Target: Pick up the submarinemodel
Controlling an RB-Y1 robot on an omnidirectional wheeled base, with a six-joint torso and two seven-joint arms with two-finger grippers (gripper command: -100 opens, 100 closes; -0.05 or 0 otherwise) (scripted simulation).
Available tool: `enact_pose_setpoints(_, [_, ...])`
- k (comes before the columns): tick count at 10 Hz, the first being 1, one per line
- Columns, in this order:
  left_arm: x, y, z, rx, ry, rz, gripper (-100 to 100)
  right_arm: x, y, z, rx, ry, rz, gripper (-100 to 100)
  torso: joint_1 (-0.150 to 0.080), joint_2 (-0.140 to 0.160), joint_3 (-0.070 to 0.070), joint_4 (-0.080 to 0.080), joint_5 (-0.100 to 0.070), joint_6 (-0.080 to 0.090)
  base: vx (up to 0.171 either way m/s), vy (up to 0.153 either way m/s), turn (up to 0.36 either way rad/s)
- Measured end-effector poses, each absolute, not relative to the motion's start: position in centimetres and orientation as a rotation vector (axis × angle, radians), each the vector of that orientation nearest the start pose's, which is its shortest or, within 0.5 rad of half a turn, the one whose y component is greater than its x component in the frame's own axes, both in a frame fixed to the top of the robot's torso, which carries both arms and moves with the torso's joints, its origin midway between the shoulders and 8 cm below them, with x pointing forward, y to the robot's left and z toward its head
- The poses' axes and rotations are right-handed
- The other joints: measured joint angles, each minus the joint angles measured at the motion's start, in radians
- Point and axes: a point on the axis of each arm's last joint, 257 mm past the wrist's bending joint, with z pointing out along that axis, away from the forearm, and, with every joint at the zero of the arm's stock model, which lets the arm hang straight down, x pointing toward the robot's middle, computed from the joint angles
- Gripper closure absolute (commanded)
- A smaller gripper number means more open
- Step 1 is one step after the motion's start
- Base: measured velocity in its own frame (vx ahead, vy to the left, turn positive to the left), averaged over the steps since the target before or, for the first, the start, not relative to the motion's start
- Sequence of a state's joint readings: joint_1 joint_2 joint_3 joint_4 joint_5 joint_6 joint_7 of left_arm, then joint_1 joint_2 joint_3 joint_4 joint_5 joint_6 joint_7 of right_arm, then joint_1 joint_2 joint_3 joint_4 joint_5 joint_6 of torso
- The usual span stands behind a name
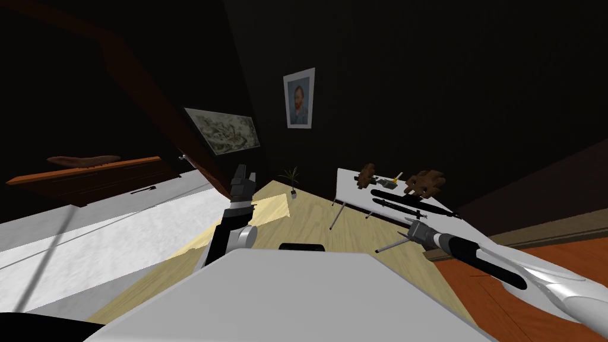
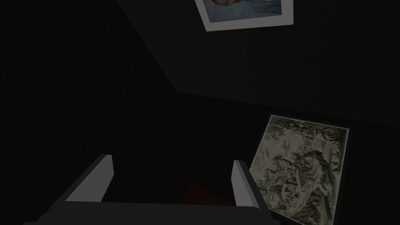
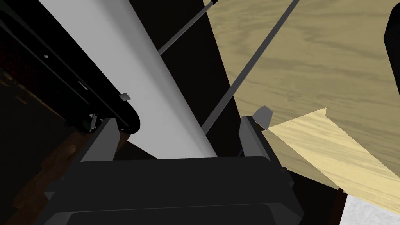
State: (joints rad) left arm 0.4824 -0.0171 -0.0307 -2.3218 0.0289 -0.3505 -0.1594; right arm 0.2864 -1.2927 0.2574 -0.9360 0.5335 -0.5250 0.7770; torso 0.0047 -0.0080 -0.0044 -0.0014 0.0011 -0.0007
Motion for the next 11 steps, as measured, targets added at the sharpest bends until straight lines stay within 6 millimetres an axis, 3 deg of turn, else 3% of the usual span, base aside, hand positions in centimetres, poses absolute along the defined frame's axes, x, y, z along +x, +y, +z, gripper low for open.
enact_pose_setpoints(4, [36.2,27.4,2.0,-0.7,0.692,-1.193,0,26.0,-73.8,-30.5,-1.163,2.281,-0.682,-100,0.0,-0.004,-0.002,-0.001,0.0,0.0,0.167,0.057,0.067])
enact_pose_setpoints(7, [36.2,27.4,2.0,-0.699,0.692,-1.192,0,23.7,-77.5,-28.6,-1.289,2.321,-0.782,-100,-0.006,-0.006,-0.004,-0.002,-0.001,0.0,0.171,-0.015,0.08])
enact_pose_setpoints(8, [36.2,27.4,2.0,-0.699,0.692,-1.193,0,23.7,-77.6,-28.5,-1.292,2.321,-0.786,0,-0.005,0.0,0.0,0.0,-0.002,0.001,0.017,-0.003,0.002])
enact_pose_setpoints(9, [36.2,27.4,2.0,-0.699,0.692,-1.193,0,23.7,-77.5,-28.5,-1.292,2.321,-0.785,-100,-0.005,0.005,0.003,0.001,-0.001,0.001,-0.074,-0.01,0.322])
enact_pose_setpoints(11, [36.2,27.4,2.0,-0.699,0.692,-1.193,0,22.5,-78.6,-28.7,-1.23,2.369,-0.801,-100,-0.006,0.018,0.01,0.004,-0.001,0.0,-0.209,-0.05,0.451])
